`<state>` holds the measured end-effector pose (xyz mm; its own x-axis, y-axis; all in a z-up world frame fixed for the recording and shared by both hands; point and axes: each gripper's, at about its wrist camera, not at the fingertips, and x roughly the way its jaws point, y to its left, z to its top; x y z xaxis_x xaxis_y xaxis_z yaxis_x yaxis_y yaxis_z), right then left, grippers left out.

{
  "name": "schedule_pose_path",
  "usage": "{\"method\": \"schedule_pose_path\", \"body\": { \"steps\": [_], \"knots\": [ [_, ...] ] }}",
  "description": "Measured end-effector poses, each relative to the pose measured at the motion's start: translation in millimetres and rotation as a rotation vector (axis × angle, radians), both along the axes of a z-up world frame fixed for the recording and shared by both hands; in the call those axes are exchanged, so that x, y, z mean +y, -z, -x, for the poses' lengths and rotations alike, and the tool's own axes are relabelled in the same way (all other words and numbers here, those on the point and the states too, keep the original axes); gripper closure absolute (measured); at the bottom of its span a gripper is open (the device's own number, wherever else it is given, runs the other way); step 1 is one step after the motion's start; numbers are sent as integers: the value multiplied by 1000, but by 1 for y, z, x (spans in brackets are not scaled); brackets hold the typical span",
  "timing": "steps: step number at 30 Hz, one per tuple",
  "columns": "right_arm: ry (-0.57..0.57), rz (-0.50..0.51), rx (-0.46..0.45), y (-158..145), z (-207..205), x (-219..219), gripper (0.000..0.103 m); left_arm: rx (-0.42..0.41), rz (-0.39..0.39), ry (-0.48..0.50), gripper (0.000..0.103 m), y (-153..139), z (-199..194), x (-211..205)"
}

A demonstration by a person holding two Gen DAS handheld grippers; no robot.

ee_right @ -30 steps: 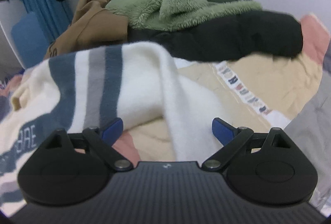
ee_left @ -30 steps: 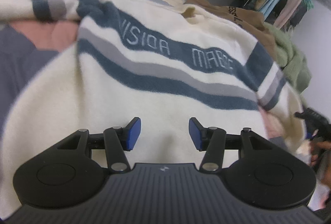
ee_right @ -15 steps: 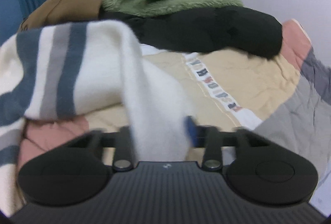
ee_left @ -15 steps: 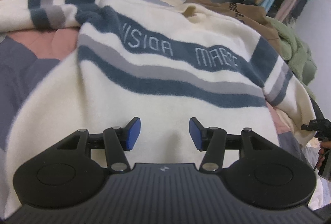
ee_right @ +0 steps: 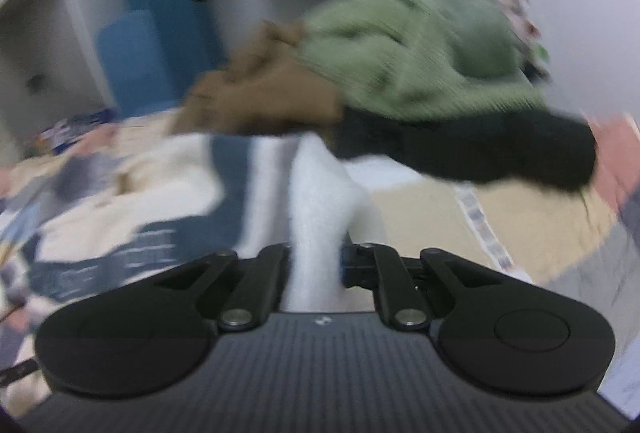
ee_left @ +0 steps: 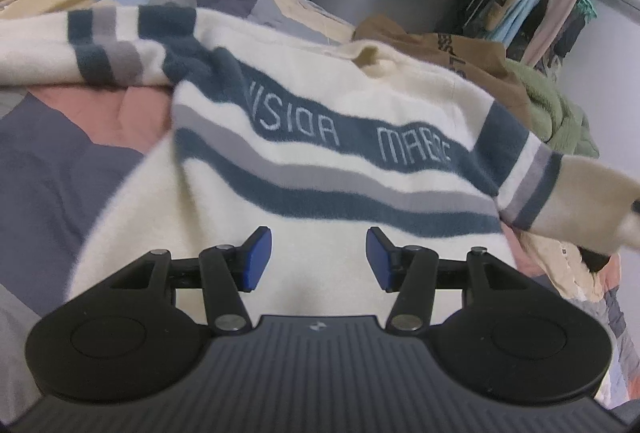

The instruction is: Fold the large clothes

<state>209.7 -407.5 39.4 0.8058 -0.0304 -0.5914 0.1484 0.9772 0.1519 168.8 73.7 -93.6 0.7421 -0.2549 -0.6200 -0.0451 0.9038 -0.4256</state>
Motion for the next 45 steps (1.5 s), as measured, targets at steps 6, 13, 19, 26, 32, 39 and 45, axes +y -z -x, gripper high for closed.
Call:
{"method": "schedule_pose_path", "body": {
  "steps": [6,13,19,26,32,39,45],
  "knots": [
    [-274,78,-30,-49,19,93,93,-52,-69,-16,41,-15,12,9],
    [-572,71,16,-31,34,216,93,-106,-29,-86,41,-27,20,40],
    [-701,8,81,12,23,295,90,-129,27,-141,41,-28,21,62],
    [-661,-126,214,63,-11,318,57,-134,64,-179,41,-25,22,76],
    [-703,-200,188,58,-16,299,26,-153,77,-156,41,-26,19,72],
    [-467,-253,123,60,-62,219,26,-144,35,-68,41,-18,9,41],
    [-220,-218,72,81,-117,146,26,-111,8,-23,41,-5,-5,18]
  ]
}}
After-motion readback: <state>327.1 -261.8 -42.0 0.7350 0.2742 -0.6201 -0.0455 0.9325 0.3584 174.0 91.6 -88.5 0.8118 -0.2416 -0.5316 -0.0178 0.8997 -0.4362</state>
